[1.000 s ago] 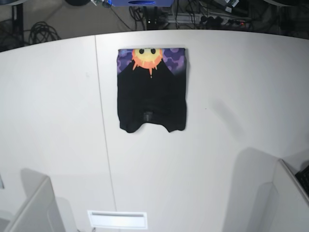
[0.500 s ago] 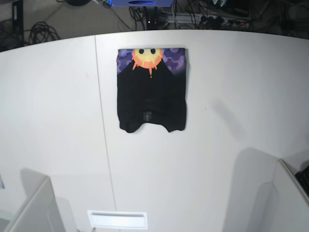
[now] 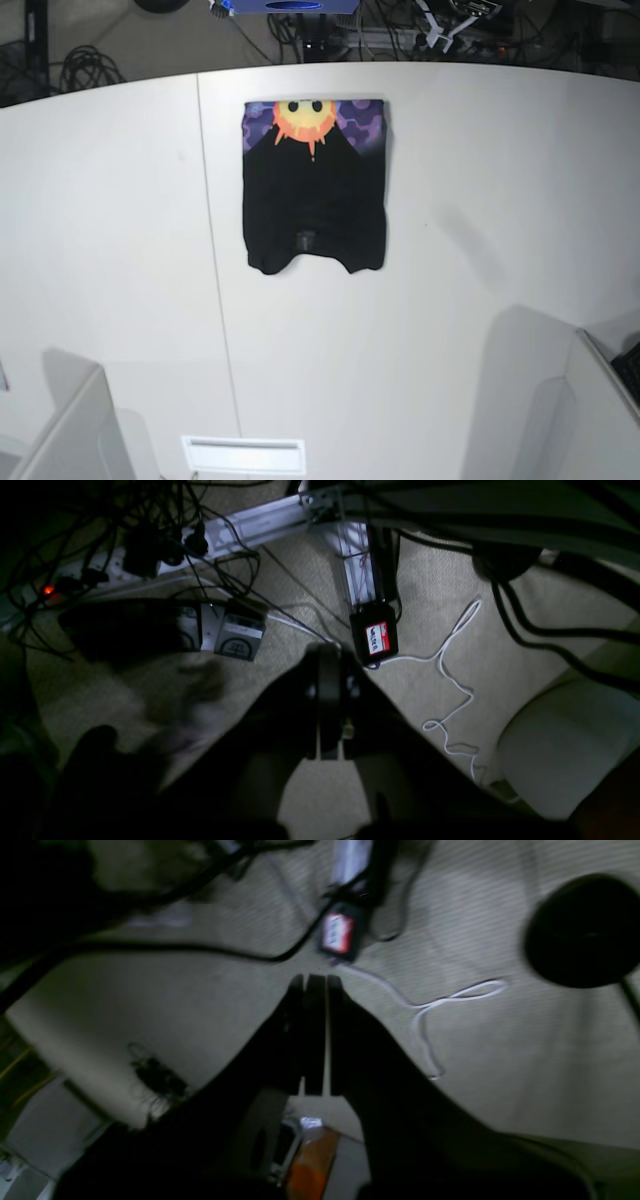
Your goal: Fold the T-shirt properly
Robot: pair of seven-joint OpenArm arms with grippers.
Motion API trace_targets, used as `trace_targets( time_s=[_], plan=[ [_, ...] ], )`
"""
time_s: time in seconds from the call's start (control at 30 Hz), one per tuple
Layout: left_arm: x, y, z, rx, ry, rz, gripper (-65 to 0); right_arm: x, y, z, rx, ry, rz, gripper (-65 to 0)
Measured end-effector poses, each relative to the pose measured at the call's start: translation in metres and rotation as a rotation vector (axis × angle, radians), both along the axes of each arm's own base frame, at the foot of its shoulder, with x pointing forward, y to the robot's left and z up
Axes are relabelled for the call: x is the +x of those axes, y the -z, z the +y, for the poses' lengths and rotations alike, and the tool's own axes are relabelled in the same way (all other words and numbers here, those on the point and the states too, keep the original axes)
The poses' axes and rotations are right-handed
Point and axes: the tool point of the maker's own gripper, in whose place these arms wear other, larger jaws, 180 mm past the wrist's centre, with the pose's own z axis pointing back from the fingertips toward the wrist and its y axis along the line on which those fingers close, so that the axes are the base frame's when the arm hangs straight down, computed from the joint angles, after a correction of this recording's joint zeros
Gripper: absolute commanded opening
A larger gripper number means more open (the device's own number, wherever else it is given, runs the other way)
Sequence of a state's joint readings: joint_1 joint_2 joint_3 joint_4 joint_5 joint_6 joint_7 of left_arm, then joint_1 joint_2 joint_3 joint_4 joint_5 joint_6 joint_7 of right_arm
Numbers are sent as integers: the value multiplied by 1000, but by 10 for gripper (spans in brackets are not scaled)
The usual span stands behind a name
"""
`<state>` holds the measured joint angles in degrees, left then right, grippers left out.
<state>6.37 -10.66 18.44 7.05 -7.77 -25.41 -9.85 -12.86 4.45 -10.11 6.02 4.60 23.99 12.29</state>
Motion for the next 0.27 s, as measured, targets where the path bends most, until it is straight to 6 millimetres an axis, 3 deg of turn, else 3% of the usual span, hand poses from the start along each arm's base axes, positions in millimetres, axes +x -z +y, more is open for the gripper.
trace_targets(
  time_s=[0.1, 0.27],
  plan=[
    [4, 0, 1, 0, 12, -12, -650, -1, -1, 10, 15, 0, 3, -650],
    [24, -2, -7, -20, 15, -64, -650, 16, 1, 17, 25, 3, -27, -650]
  ],
)
